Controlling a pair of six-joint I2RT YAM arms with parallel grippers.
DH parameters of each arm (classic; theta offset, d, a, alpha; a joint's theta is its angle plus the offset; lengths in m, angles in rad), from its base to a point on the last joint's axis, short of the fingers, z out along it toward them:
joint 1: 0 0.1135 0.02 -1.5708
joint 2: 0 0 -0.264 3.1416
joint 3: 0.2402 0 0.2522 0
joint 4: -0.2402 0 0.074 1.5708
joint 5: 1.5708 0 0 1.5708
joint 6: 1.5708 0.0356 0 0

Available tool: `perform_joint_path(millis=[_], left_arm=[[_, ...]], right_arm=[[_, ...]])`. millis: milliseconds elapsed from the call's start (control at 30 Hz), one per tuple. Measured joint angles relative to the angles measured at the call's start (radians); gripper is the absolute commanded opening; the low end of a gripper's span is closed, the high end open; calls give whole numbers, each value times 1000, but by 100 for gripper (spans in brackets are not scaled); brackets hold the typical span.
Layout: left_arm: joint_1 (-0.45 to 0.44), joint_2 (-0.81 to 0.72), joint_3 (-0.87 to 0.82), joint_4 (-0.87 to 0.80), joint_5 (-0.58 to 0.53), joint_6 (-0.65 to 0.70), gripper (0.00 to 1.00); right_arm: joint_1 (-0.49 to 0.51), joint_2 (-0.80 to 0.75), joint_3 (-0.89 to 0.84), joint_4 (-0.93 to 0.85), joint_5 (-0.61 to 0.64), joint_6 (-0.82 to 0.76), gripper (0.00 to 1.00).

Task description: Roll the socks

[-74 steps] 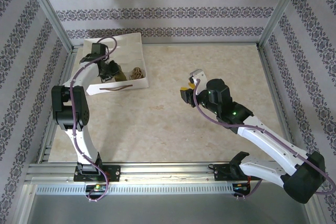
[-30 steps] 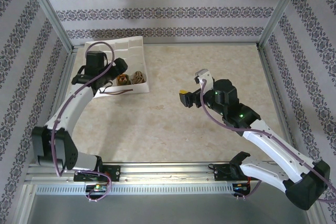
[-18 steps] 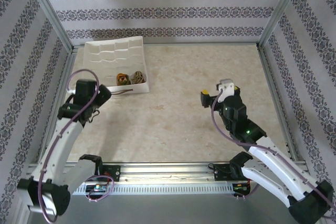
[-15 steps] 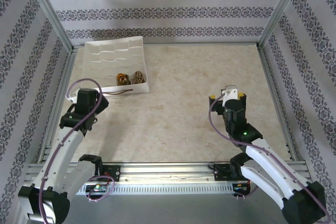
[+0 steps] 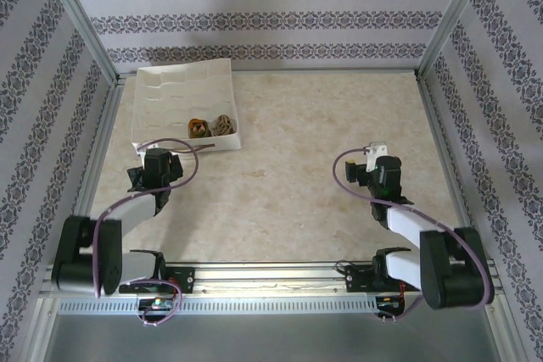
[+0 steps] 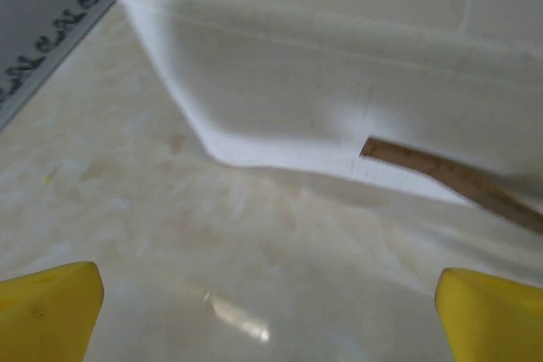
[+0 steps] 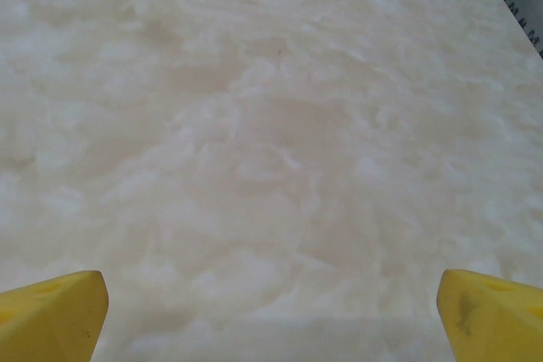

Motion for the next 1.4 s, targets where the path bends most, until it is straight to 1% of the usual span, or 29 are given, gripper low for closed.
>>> perform_joint_path(millis=[100,200,267,367,433,467,600,800,933,1000,1100,1167,1400], left_arm=[[34,71,3,116,57,16,99],[51,106,-9,253,112,56,99],[53,134,-60,417,140,84,99],[53,182,-143,588,190,116,99],[53,254,-167,699,208,129,99],[53,280,-166,715,218,135,99],[53,281,-140,732,253,155,99],[53,277,-108,738,281,172,99],[53,277,-108,739,293,176,99],[53,277,-107,739,294,176,99],[53,277,-107,739,296,176,99],[53,277,-107,739,297,176,99],[53,277,-107,738,296,176,99]], right_arm=[[-42,69,52,31,-79,4,98],[-47,83,93,55,-138,4,98],[-47,81,97,81,-161,4,98],[-55,77,96,91,-182,6,98],[-61,80,98,87,-188,11,98],[-64,88,105,82,-192,13,98],[-63,148,156,75,-214,30,98],[-3,122,132,95,-210,34,98],[35,138,136,105,-216,22,98],[20,173,140,132,-224,31,98],[-35,275,133,249,-212,66,98],[-49,311,116,285,-195,80,98],[-35,316,113,344,-146,94,98]])
